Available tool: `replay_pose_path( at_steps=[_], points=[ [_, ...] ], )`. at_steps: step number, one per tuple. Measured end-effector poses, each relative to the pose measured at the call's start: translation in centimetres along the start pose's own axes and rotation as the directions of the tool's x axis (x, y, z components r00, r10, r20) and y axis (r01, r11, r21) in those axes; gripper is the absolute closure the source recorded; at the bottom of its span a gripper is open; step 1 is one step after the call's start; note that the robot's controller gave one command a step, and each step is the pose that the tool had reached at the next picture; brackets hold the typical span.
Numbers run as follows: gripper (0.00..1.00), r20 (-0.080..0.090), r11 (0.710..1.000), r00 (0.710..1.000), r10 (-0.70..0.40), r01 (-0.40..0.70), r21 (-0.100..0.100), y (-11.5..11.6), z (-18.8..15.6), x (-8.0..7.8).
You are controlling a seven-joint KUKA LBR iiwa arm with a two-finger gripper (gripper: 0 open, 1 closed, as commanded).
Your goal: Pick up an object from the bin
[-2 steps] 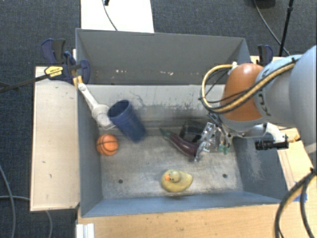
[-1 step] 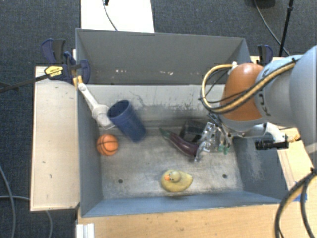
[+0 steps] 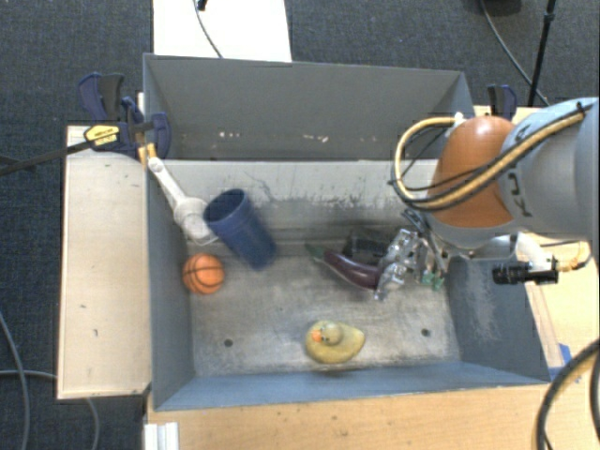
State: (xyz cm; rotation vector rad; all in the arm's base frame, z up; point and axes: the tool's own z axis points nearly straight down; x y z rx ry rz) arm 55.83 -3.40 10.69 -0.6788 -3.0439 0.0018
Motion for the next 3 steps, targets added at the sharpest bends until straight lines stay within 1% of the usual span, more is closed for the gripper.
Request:
replay_pose_path(
  at_steps=[1,2,3],
  points=[
    [1.00,0.021,1.000,1.000,0.007,-0.007,-0.006,0.4,-5.7,-1.4],
    [1.00,0.026,1.000,1.000,0.003,-0.002,-0.007,-1.0,-8.1,-0.6],
    [1.00,0.020,1.000,1.000,-0.002,0.002,-0.006,-0.3,-13.1,-1.0]
  ],
)
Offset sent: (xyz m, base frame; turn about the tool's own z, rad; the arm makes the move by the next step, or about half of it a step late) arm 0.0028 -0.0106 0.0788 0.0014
